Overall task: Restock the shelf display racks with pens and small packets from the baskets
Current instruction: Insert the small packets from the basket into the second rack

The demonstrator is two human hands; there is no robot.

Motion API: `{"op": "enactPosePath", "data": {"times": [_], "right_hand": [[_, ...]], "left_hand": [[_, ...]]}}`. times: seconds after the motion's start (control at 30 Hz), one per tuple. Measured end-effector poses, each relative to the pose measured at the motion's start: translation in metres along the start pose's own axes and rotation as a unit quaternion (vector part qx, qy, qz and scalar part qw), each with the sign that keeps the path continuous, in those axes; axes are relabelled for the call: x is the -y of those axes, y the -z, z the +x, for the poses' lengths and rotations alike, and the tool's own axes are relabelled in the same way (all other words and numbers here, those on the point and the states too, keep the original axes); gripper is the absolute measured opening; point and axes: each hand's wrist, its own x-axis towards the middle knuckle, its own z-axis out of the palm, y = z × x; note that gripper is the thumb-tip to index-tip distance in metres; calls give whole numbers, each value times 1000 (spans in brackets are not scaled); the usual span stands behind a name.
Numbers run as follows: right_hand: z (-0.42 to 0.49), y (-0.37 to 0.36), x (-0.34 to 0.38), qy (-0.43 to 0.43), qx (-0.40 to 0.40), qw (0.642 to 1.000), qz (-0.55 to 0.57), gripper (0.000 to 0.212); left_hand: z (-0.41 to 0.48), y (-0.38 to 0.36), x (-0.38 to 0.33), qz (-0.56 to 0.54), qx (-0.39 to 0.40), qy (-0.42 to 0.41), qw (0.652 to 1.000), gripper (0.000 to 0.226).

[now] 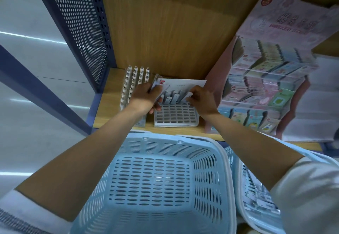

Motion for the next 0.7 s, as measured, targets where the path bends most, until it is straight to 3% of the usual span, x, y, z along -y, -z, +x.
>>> {"op": "enactPosePath", "data": {"times": [0.27, 0.7], "right_hand": [[4, -11, -2, 29, 25, 999, -33, 25], [3, -11, -2, 42, 15, 998, -40, 27]], "left_hand": [[0, 0, 1, -33, 4, -4, 999, 24], [-6, 2, -2, -59, 14, -8, 998, 17]]}}
